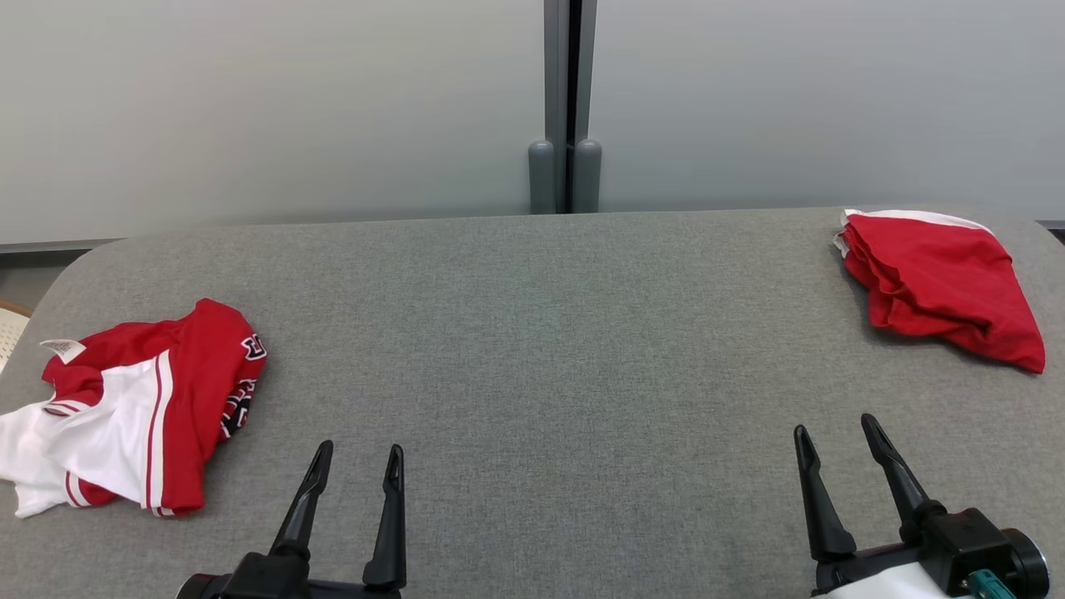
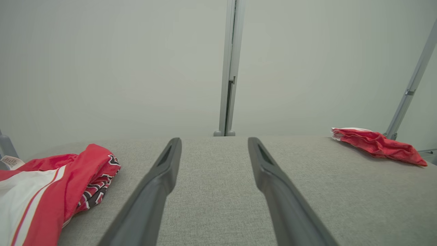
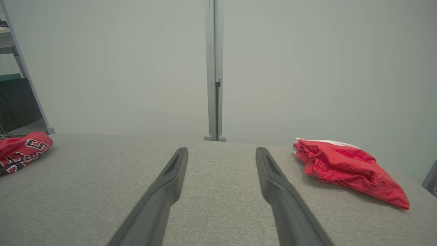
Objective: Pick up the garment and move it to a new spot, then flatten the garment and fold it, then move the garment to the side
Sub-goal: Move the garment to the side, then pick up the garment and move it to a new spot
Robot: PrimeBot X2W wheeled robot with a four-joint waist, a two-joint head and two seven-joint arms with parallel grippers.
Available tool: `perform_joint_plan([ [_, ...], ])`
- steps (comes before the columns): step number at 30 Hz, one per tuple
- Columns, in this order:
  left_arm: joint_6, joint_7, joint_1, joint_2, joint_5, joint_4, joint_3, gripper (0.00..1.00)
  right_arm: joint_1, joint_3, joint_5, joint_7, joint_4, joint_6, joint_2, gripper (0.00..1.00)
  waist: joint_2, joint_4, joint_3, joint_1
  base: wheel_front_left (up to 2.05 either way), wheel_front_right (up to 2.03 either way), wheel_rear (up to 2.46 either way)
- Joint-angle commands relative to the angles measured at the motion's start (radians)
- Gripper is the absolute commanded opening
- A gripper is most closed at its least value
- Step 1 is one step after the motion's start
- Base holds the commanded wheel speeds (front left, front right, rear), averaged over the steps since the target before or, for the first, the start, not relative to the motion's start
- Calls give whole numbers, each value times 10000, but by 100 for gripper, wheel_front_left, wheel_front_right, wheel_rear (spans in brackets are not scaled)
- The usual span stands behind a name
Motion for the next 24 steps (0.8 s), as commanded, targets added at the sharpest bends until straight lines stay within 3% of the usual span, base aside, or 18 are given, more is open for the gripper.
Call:
perform_joint_plan([
  [1,3,0,53,35,64,9,1,100,69,-6,42,-8,-53,-25,-6,100,-1,-12,7,0,0,0,0],
  [18,-71,0,-81,34,65,231,-71,100,148,-114,189,-8,14,-24,42,100,-1,161,-24,0,0,0,0],
  [24,-30,0,-111,37,53,287,-79,100,220,17,260,-8,-4,-24,56,100,-1,696,-31,0,0,0,0],
])
